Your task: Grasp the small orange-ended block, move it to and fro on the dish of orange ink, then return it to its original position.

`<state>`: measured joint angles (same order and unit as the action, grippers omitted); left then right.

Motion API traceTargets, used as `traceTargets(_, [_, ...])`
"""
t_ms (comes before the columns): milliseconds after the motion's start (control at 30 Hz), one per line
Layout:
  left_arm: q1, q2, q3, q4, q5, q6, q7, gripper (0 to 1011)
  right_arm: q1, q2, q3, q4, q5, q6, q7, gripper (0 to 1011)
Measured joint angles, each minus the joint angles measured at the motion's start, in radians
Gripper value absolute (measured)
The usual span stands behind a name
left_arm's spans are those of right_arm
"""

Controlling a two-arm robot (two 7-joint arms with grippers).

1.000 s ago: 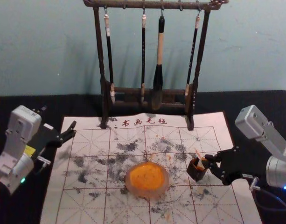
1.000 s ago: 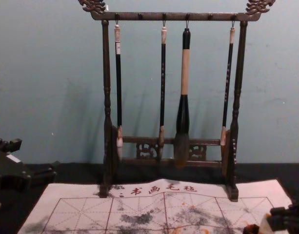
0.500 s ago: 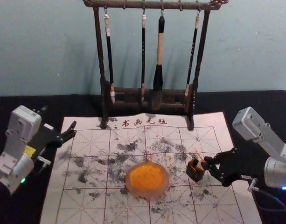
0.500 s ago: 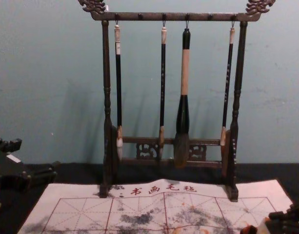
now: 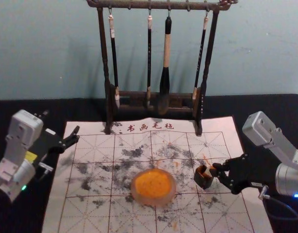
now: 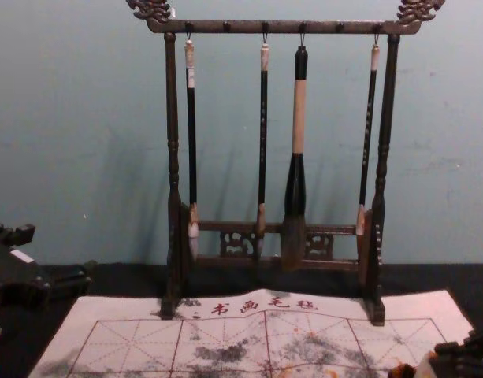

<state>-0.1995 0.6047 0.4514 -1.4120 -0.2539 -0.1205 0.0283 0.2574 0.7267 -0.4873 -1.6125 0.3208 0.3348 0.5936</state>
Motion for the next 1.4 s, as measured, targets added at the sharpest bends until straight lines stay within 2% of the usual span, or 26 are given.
traceTargets(467, [0.000,0.000,0.000,0.000,0.000,0.000,0.000,1001,-0.001,0.001,0.000,-0.001,0.000,0.000,-0.001,88])
traceTargets(567, [0.000,0.000,0.000,0.000,0.000,0.000,0.000,1001,-0.001,0.001,0.000,-0.001,-0.001,0.000,-0.001,142])
traceTargets(600, [0.000,0.000,0.000,0.000,0.000,0.000,0.000,1001,-0.001,0.001,0.000,-0.001,-0.001,0.000,-0.001,197])
traceTargets(700, [0.000,0.000,0.000,0.000,0.000,0.000,0.000,1001,-0.001,0.001,0.000,-0.001,-0.001,0.000,-0.001,252])
traceTargets(733, [0.000,0.000,0.000,0.000,0.000,0.000,0.000,1001,-0.001,0.001,0.000,-0.001,-0.001,0.000,-0.001,313])
traceTargets(933, [0.000,0.000,0.000,0.000,0.000,0.000,0.000,1001,-0.001,0.001,0.000,-0.001,-0.001,0.000,-0.001,483])
traceTargets(967, [0.000,0.000,0.000,0.000,0.000,0.000,0.000,1001,-0.001,0.001,0.000,-0.001,-0.001,0.000,-0.001,483])
traceTargets(1000, [0.000,0.000,0.000,0.000,0.000,0.000,0.000,1001,-0.001,0.001,0.000,-0.001,-0.001,0.000,-0.001,552])
traceTargets(1067, [0.000,0.000,0.000,0.000,0.000,0.000,0.000,1001,-0.001,0.001,0.000,-0.001,-0.001,0.000,-0.001,626])
traceTargets(1300, [0.000,0.000,0.000,0.000,0.000,0.000,0.000,1002,-0.001,0.001,0.000,-0.001,-0.001,0.000,-0.001,821])
traceTargets(1333, [0.000,0.000,0.000,0.000,0.000,0.000,0.000,1001,-0.001,0.001,0.000,-0.001,-0.001,0.000,-0.001,881])
traceTargets(1400, [0.000,0.000,0.000,0.000,0.000,0.000,0.000,1001,-0.001,0.001,0.000,-0.001,-0.001,0.000,-0.001,915])
